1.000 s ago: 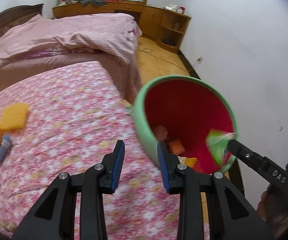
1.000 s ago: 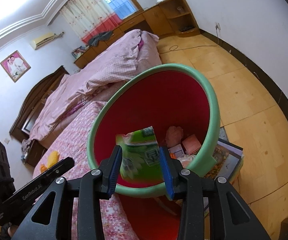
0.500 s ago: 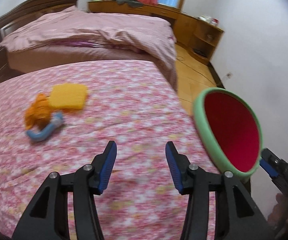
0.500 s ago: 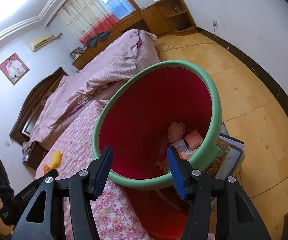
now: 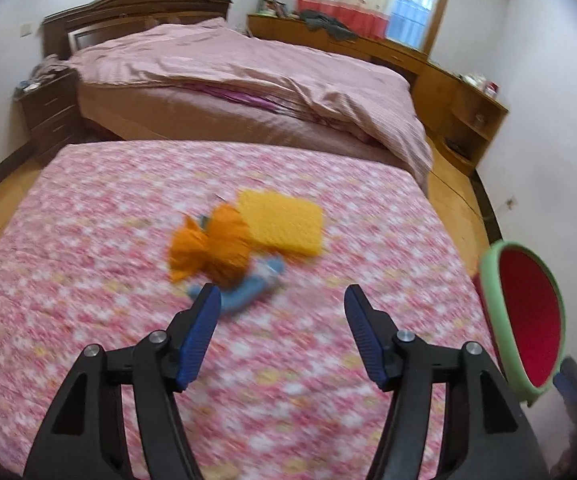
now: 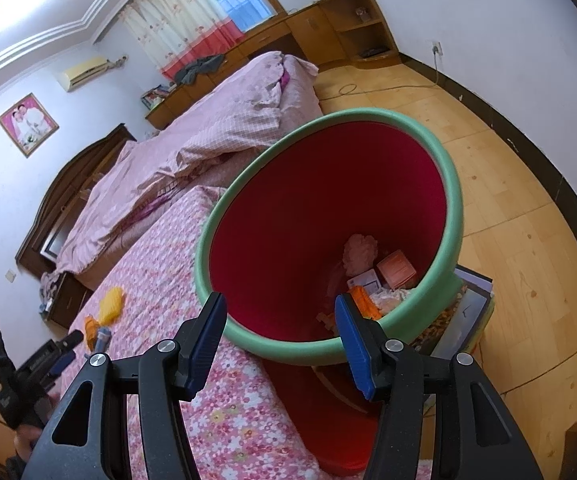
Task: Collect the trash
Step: 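Move both tools back over the items on the bed, then grasp the knotted orange plastic bag with the left tool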
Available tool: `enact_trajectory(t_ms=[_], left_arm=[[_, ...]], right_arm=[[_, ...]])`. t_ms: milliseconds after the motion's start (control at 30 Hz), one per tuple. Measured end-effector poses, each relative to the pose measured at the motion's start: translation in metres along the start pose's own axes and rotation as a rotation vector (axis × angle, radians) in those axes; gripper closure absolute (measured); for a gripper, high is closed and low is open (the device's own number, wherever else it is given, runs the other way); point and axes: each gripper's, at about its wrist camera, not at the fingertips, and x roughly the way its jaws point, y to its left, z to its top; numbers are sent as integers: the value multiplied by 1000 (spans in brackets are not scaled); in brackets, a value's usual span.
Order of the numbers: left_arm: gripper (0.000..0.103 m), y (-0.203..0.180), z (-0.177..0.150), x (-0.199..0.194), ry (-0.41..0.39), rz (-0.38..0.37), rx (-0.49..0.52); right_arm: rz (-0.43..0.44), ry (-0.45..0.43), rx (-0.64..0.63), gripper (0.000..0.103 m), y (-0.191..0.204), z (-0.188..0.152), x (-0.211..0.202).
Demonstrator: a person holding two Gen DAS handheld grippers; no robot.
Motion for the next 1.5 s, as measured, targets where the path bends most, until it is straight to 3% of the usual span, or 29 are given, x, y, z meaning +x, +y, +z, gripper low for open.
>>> enact_trajectory(t_ms=[200,500,633,700,800,1133,1400,1433,1500], left_arm=[[39,21,19,23,16,66,-15],[40,25,30,56,51,80,-18],[65,27,28,66,63,82,-16],[68,28,29,69,68,70,-17],[78,29,27,64,60,39,-19],[78,49,25,13,-6,7,-22],[78,87,24,-11,-57,70,-57],[78,96,23,-12,-58,81,-74],[78,110,20,-12,-55,98,-105]], right_arm=[[-3,12,-22,45,9,-2,7],[-16,21,-48,45,21,-6,11],[-19,24,-59,45,26,-8,11],[-20,23,-63,45,28,-9,10],[-18,22,-68,45,33,-11,8],[18,32,-126,45,61,-18,5],[80,90,-221,45,105,-30,20],[89,99,-234,44,112,-32,23],[102,115,-268,27,126,-36,29]])
